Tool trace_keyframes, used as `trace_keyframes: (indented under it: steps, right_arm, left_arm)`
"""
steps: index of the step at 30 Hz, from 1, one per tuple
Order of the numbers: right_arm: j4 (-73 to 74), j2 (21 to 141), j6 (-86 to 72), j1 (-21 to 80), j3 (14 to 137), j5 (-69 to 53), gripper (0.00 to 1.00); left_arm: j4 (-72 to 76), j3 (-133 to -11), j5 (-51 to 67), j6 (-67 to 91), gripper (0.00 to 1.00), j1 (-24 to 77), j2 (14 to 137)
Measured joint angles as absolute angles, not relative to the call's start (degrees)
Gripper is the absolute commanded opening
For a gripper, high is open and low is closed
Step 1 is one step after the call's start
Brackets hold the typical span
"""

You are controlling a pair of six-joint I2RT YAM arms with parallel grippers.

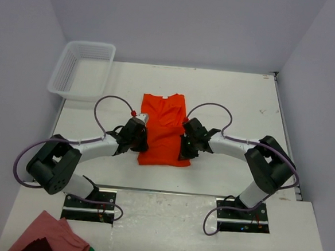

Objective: Fold and stack the t-shirts
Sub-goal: Fold the folded rectangular tshirt in 1/3 of the way

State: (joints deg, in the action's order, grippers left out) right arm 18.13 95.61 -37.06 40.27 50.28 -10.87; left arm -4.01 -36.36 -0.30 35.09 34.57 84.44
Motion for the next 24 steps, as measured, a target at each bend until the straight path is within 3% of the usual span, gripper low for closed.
trace_keyframes:
  steps: [14,24]
  right_arm:
    - [16.91,80.68,-52.07,56.53,35.86,-1.65,0.00]
    - [18.24,80.12,-57.82,61.98,36.01,3.31,0.00]
  left_arm:
    - [-12.03,-21.89,-1.98,44.10,0.00,44.45,62.39]
    - [-14.24,-20.08,-3.77,47.05,0.00,47.46,58.78]
